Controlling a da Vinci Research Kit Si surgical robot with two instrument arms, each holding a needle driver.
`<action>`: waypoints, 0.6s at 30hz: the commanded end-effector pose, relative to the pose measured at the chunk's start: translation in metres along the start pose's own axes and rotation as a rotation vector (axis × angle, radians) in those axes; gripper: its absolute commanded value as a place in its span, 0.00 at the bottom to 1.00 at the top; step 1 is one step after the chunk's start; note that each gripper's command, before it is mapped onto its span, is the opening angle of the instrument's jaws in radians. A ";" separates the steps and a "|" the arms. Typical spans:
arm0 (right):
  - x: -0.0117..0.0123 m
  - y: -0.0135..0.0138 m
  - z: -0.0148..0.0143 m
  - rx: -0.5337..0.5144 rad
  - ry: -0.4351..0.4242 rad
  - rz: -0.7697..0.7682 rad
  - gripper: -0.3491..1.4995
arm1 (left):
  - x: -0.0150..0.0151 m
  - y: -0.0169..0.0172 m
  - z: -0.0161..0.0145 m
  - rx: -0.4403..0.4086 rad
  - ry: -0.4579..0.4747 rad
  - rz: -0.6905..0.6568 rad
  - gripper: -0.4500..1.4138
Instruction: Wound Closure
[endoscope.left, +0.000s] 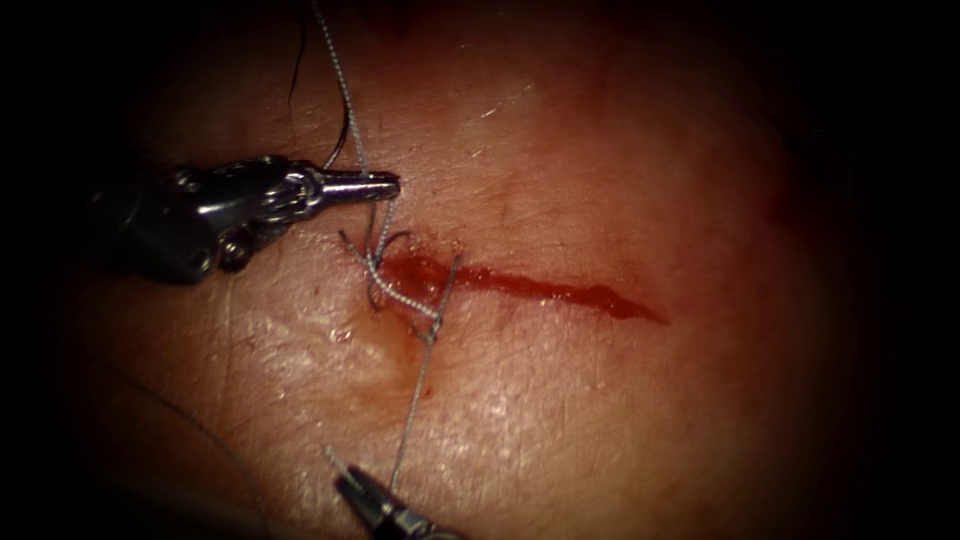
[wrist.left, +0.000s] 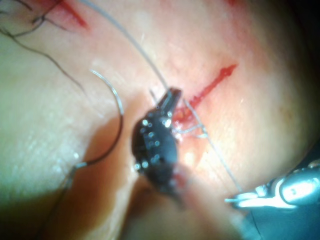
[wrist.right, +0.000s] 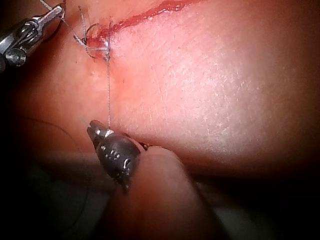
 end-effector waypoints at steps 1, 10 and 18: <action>-0.0002 -0.0010 0.0007 0.005 0.004 0.007 0.00 | -0.0002 0.0000 0.0007 -0.009 -0.004 -0.003 0.00; 0.0004 -0.0006 0.0005 0.006 0.002 0.012 0.00 | 0.0065 -0.0020 0.0065 -0.016 0.019 0.103 0.00; 0.0022 0.0024 -0.0003 0.032 0.010 0.009 0.00 | 0.0116 -0.0070 0.0118 0.020 0.051 0.170 0.00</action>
